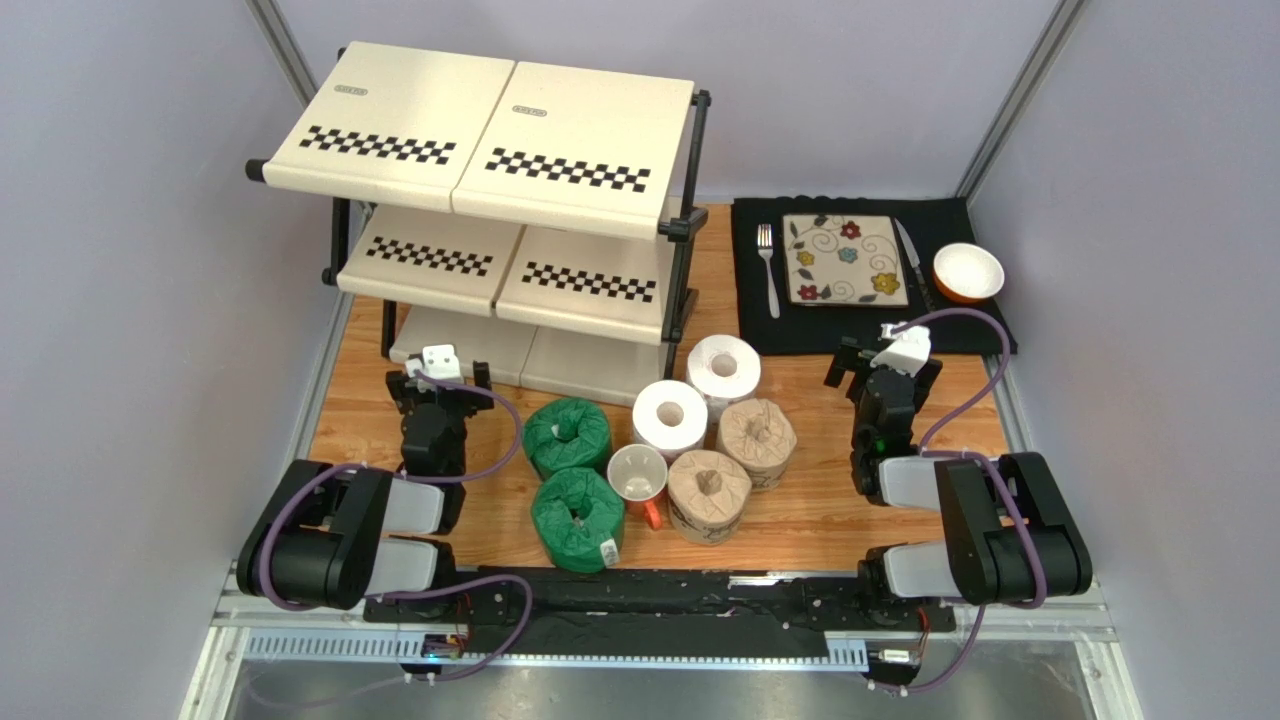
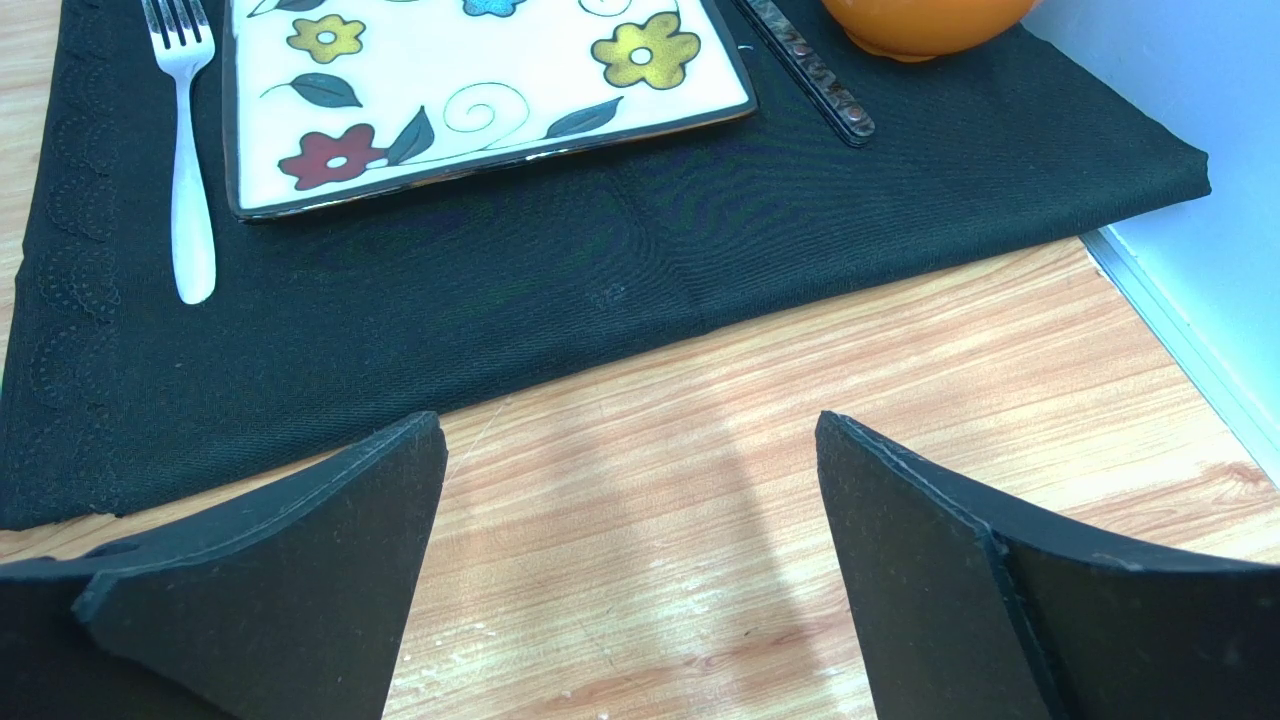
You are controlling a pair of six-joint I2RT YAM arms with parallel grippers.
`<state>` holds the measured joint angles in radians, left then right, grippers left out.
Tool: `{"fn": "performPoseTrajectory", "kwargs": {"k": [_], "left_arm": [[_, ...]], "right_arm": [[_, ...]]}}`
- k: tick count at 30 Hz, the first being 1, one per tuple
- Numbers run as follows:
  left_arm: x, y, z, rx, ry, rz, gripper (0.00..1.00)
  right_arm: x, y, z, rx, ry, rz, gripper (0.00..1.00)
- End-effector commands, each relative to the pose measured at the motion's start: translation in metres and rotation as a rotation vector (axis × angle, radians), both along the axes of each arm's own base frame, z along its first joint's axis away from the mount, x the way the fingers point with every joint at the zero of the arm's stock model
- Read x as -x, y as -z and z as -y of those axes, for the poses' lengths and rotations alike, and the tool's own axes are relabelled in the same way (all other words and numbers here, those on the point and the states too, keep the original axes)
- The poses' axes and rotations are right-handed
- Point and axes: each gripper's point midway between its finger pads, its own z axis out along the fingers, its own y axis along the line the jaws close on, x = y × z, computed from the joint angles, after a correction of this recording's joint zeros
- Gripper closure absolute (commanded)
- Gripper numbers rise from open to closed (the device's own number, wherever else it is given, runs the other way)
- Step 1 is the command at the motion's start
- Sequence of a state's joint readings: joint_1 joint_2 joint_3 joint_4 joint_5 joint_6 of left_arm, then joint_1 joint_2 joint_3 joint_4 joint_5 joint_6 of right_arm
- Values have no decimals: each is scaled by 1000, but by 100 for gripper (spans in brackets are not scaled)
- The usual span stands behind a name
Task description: Place and organize the paper towels onto the shelf
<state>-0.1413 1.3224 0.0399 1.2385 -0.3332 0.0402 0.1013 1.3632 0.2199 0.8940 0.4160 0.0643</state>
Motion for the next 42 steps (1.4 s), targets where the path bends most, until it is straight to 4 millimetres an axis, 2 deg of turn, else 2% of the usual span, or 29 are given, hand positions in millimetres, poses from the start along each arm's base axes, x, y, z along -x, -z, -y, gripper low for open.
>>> {"fn": "performPoseTrajectory", "kwargs": {"k": [1,12,15,16,17,19,21,23,25,26,27,31,34,35,37,38,39,42], "left_arm": [[72,72,-10,-24,1,-202,1],[72,72,-10,-25,1,-202,1],[73,72,-10,-24,1,-204,1],[73,72,-11,-24,0,-204,1],[73,72,-10,-24,1,-204,1],[73,72,-10,-24,1,-204,1],[73,72,-10,-24,1,-204,1],[73,72,-10,-22,1,-203,1],[73,72,-10,-24,1,-204,1],[73,72,-10,-24,1,-204,1],[73,72,-10,-24,1,-204,1],[73,72,-11,-26,1,-205,1],[73,72,-10,-24,3,-204,1],[72,72,-10,-24,1,-202,1],[73,72,-10,-24,1,-204,1],[73,72,-10,-24,1,-204,1],[73,72,-10,-22,1,-203,1],[73,72,-10,-22,1,-203,1]], "right_arm": [[-8,-21,0,-10,5,74,1],[-8,-22,-1,-8,1,79,1],[-12,-44,-6,12,-30,104,1],[-12,-58,-7,-10,-24,62,1],[-9,-63,-8,-31,-18,34,1],[-4,-102,-13,-81,-41,133,1],[-1,-127,-21,-149,-72,207,0],[-1,-144,-23,-249,-49,260,1],[2,-141,-23,-292,-26,210,1],[-1,-155,-25,-307,-29,215,0],[1,-144,-24,-298,-15,130,1],[0,-139,-32,-316,-26,-7,1],[1,-133,-48,-395,-75,-82,1],[0,-131,-59,-410,-130,-108,1],[-1,-118,-57,-396,-111,-168,3],[3,-103,-45,-381,-28,-223,2],[3,-104,-43,-378,-11,-231,1],[2,-92,-54,-387,-65,-288,1]]}}
